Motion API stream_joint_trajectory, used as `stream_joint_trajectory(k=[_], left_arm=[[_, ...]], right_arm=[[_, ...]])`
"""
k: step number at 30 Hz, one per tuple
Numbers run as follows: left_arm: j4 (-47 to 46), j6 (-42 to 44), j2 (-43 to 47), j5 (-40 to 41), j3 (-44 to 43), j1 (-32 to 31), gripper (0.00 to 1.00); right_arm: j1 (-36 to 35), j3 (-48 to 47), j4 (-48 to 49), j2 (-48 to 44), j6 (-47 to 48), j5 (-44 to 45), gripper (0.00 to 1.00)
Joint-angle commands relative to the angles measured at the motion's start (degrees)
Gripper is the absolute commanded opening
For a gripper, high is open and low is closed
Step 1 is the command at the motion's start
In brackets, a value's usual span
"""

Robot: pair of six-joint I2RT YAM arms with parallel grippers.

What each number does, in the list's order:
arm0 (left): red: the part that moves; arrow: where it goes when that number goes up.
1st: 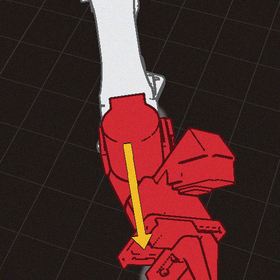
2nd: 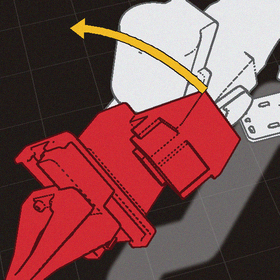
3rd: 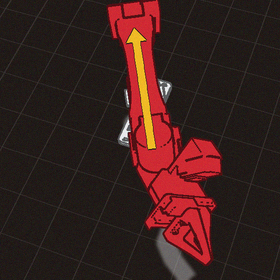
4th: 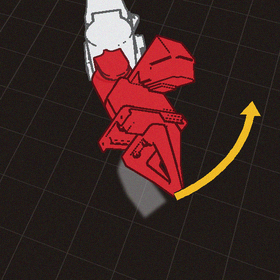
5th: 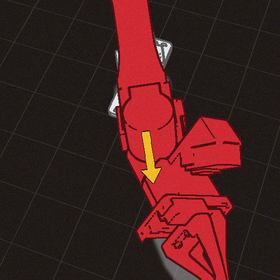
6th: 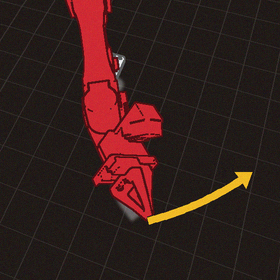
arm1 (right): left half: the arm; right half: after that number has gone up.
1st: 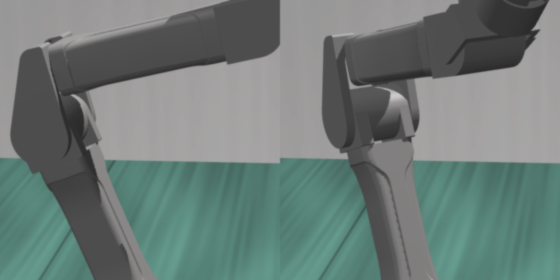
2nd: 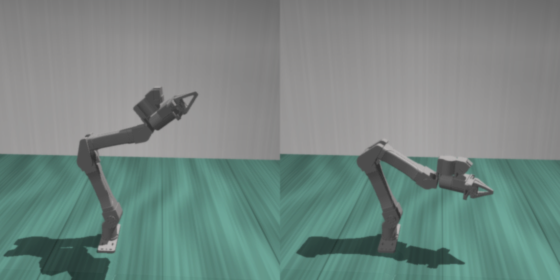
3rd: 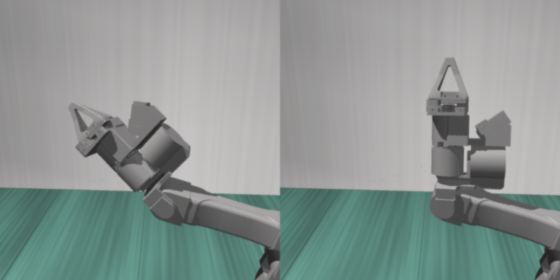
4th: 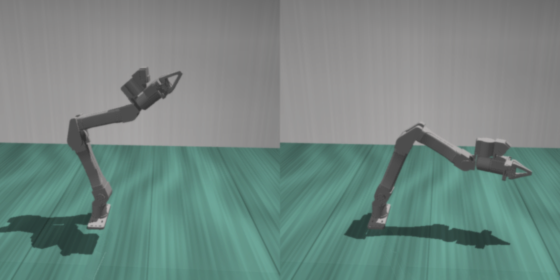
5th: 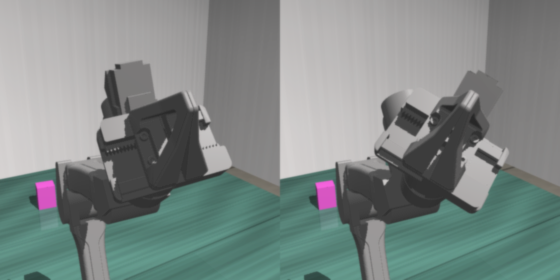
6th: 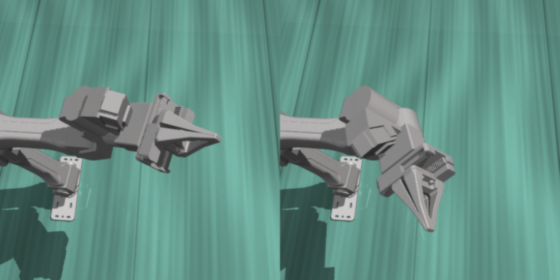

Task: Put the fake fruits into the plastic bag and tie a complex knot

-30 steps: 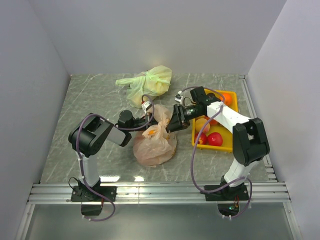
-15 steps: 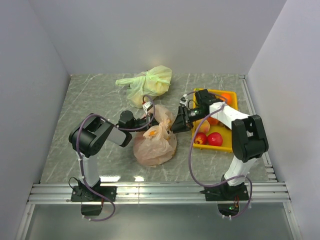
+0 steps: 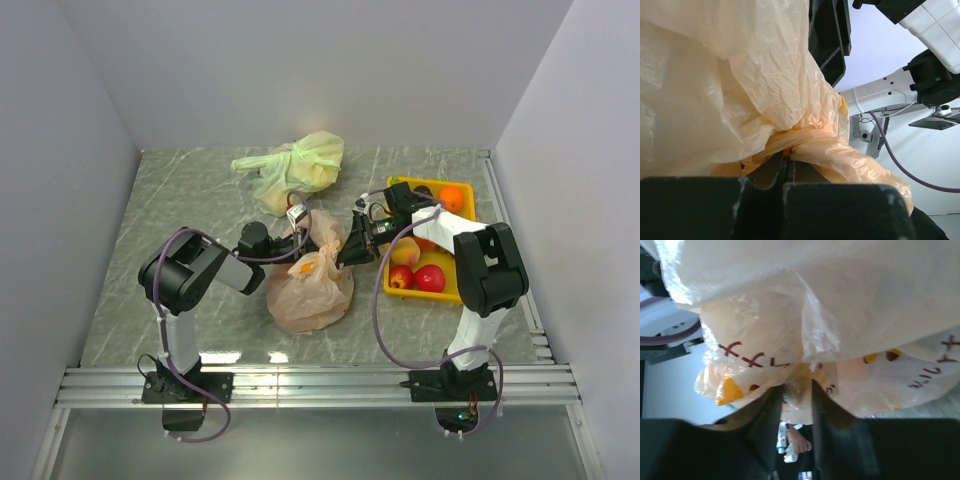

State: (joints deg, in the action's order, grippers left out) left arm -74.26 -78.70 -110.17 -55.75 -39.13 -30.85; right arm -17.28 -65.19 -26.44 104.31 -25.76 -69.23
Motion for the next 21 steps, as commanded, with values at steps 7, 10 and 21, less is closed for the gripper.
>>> stream_joint_trajectory(k=[7,10,21], left_arm=[[-30.25,2.49,1.18,0.02,-1.30,-0.70,0.01],[-27.44,3.99,2.06,-0.50,-1.21,-0.53,0.00],[17.33,34.36,18.31,-5.69,0.56,5.36,0.35]], right_arm=[[-1.00,0.41,0.78,0.45,-1.32,-5.65,0.00],[-0.56,-0.99,-2.11,0.28,1.58,-4.43,0.00],[0.49,-5.29,-4.76,-4.38,9.92,5.07,0.00]])
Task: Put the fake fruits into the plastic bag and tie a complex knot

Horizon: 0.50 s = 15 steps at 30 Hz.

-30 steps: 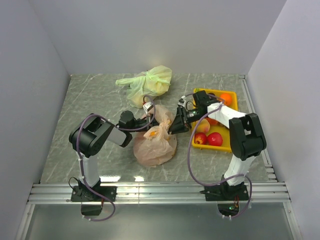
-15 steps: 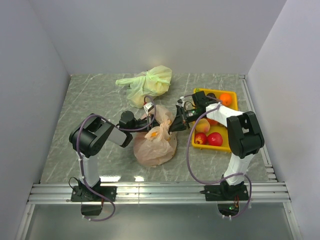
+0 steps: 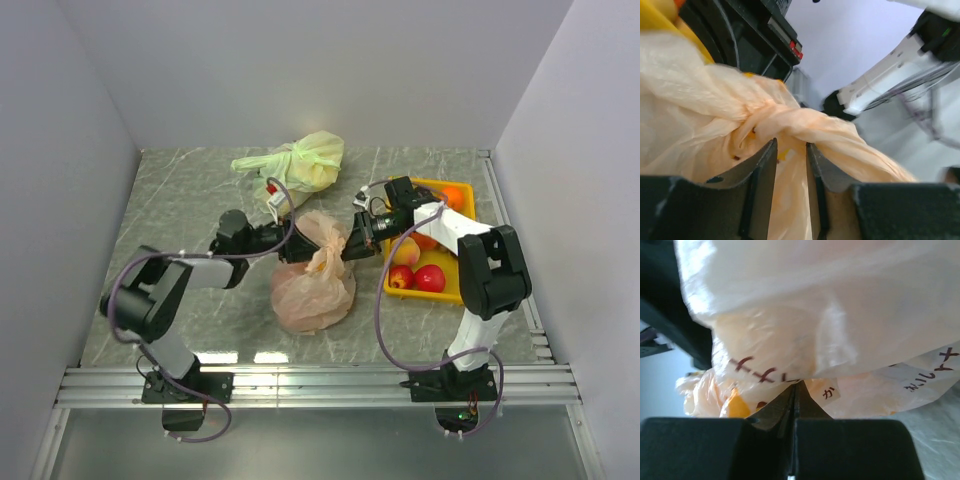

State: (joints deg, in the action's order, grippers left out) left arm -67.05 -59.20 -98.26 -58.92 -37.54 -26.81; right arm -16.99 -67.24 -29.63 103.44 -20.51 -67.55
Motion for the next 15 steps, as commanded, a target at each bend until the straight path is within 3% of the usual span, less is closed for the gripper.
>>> stream_joint_trajectory(k=[1,2,6,8,9,10,11,12,15], left_arm=[[15.92,23.69,7.80,-2.96,-2.35,2.19,0.36],[29.73,28.39,10.34,-3.13,-3.32,2.72,0.36],[55.13,46.25,14.40,-4.10,-7.36,7.02,0.38],[69.00,60.37,14.76,-6.73,-12.71,10.01,0.40],[85.08,66.78,14.76,-6.83,-15.17,10.72,0.41],[92.02,78.33,14.67,-6.57,-20.24,11.51,0.43],[98.19,83.84,14.67,-5.34,-22.55,11.60,0.48],[107.73,88.07,14.93,-3.77,-24.58,11.69,0.48],[116.73,89.95,15.29,2.31,-30.03,11.60,0.48]], right_arm=[[0.21,-3.51,-2.53,-3.94,5.56,3.65,0.00],[0.21,-3.68,-2.63,-4.21,6.62,3.83,0.00],[0.12,-4.56,-3.33,-5.61,8.21,5.67,0.00],[0.21,-5.00,-4.29,-5.70,9.34,6.29,0.00],[0.21,-5.35,-4.65,-5.62,9.61,6.55,0.00],[0.21,-5.53,-5.35,-5.53,9.96,6.73,0.00],[0.03,-5.79,-5.70,-5.61,10.75,7.25,0.00],[-0.06,-5.88,-6.05,-5.70,11.10,7.43,0.00],[-0.32,-5.88,-6.58,-6.93,12.07,8.57,0.00]])
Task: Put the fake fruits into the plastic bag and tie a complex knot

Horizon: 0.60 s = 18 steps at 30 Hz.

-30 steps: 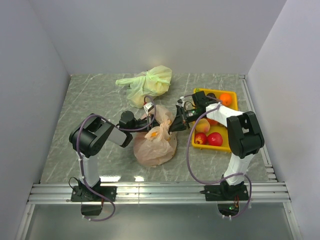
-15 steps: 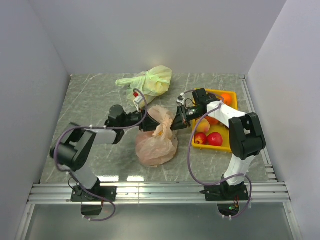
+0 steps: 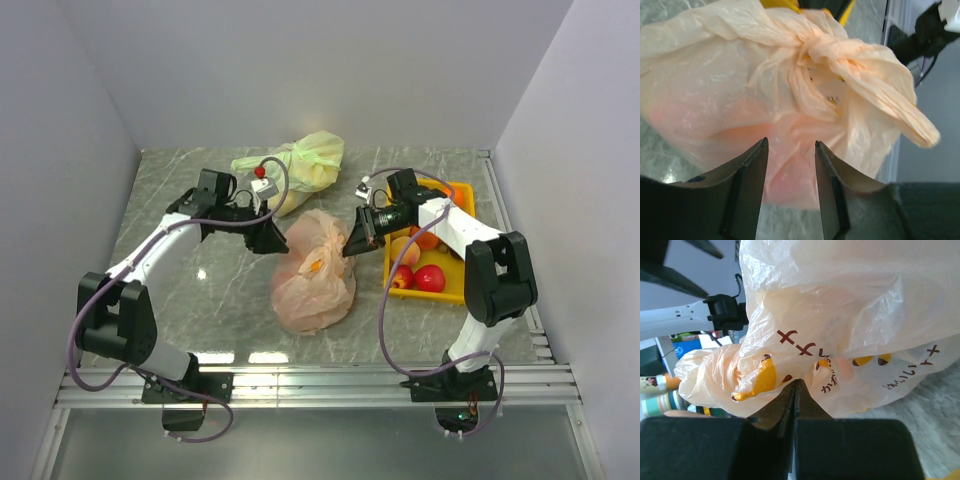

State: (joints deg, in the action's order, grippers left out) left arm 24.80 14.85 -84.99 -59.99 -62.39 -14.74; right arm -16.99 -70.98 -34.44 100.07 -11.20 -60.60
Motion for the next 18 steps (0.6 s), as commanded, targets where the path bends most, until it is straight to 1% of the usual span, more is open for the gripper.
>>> stream_joint_trajectory(k=[1,2,3,5,6,7,8,10,11,12,14,15,18], left_arm=[[28.52,18.87,0.89,3.65,-9.29,-0.46,0.47],[30.64,18.90,0.36,3.56,-11.15,-0.46,0.57],[33.45,17.85,-0.08,4.00,-15.00,-0.55,0.60],[37.41,18.45,-0.96,2.86,-18.71,-0.55,0.63],[38.30,18.02,-1.05,2.68,-21.08,-1.16,0.78],[37.87,14.97,-0.79,3.29,-21.98,-1.86,0.98],[38.04,13.81,-0.70,3.99,-22.85,-2.56,0.99],[37.53,11.79,-0.61,6.44,-24.79,-6.25,0.99],[35.95,9.17,-0.44,8.81,-24.80,-8.00,0.99],[35.24,6.01,-0.44,12.14,-24.88,-11.07,0.99],[34.89,4.85,-1.05,13.57,-24.97,-13.11,0.99],[33.84,1.96,-1.14,15.32,-24.54,-14.95,0.99],[32.34,-0.78,-2.54,18.58,-24.45,-16.89,0.95]], right_arm=[[-0.41,-2.23,-1.95,-3.74,3.20,1.80,0.00],[-0.50,-2.06,-1.86,-3.92,3.12,1.89,0.00],[-0.76,-2.06,-2.04,-4.18,3.20,1.97,0.00],[-1.20,-2.14,-2.39,-4.27,3.73,2.32,0.00],[-1.37,-2.06,-2.39,-4.62,3.90,2.76,0.00],[-1.72,-1.97,-2.13,-4.88,3.82,3.03,0.00],[-1.90,-1.97,-2.04,-4.97,3.91,3.20,0.00],[-2.43,-2.14,-1.95,-5.41,3.91,3.64,0.00],[-2.60,-2.23,-2.04,-5.33,3.91,3.65,0.00],[-2.78,-2.32,-1.86,-5.50,3.91,3.73,0.00],[-2.87,-2.49,-2.04,-5.68,4.08,4.00,0.00],[-2.96,-2.50,-2.04,-6.03,4.08,4.08,0.00],[-3.04,-2.76,-2.21,-6.29,4.26,4.35,0.00]])
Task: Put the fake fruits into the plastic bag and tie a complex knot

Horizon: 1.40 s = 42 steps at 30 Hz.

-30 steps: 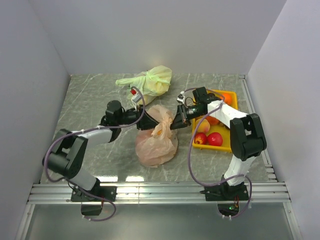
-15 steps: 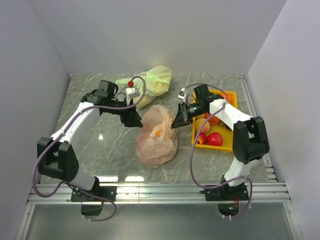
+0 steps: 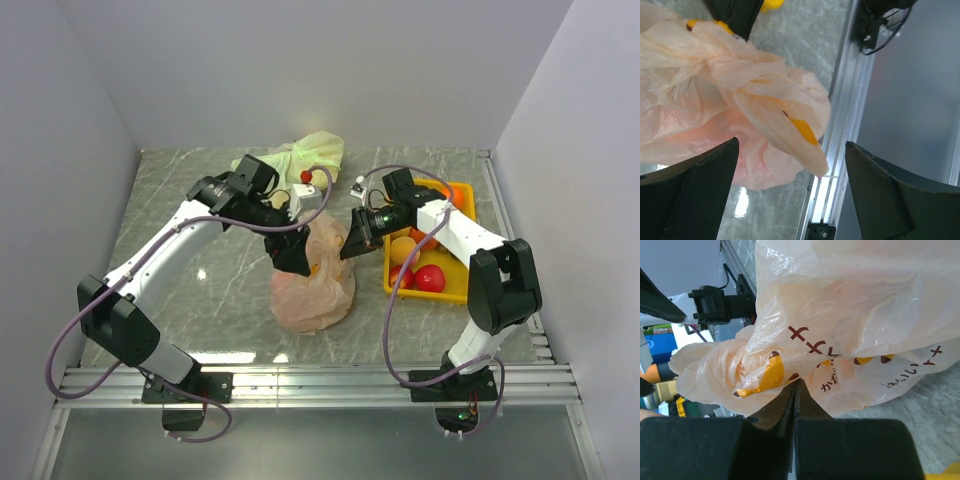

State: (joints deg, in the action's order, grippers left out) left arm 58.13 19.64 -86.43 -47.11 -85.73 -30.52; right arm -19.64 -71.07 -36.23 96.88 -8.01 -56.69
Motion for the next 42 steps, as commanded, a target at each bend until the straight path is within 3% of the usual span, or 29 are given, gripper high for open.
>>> stream_joint_trajectory(k=[1,4,10,12,14,15,17,18,20,30,42], left_arm=[[-1.61,-6.88,-1.54,7.37,-0.93,-1.47,0.91],[-2.67,-7.60,-2.77,10.01,-0.58,-2.78,0.85],[-5.39,-8.21,-5.32,15.38,2.15,-3.93,0.84],[-5.66,-7.60,-5.94,16.08,3.20,-4.02,0.77],[-6.01,-7.34,-6.29,16.18,3.99,-3.76,0.66],[-5.92,-6.72,-6.47,16.26,4.95,-3.67,0.50],[-6.01,-6.28,-6.47,16.18,6.36,-3.14,0.38],[-6.10,-6.11,-6.29,16.61,7.93,-2.18,0.20],[-6.89,-6.54,-6.20,17.84,10.22,-0.95,0.01],[-12.16,-6.72,-4.28,27.77,18.14,10.12,0.00],[-17.60,-2.94,4.60,32.95,22.54,11.71,0.00]], right_arm=[[-0.49,-2.76,-0.51,-3.19,1.15,0.52,0.00],[-0.49,-3.02,-1.21,-3.36,1.77,0.44,0.00],[-0.40,-4.16,-3.14,-3.54,3.61,-0.62,0.00],[-0.23,-4.34,-4.11,-3.63,4.23,-0.62,0.00],[0.48,-4.34,-4.90,-3.45,5.19,-0.79,0.00],[0.91,-4.34,-6.12,-3.45,5.63,-1.14,0.00],[2.23,-4.52,-7.53,-3.45,7.48,-1.50,0.00],[2.76,-4.69,-9.19,-3.37,7.48,-1.85,0.00],[4.43,-4.96,-11.31,-3.19,10.73,-2.20,0.00],[11.72,-6.10,-18.09,-2.40,17.85,-2.37,0.00],[15.77,-3.99,-16.51,-1.96,19.52,2.19,0.00]])
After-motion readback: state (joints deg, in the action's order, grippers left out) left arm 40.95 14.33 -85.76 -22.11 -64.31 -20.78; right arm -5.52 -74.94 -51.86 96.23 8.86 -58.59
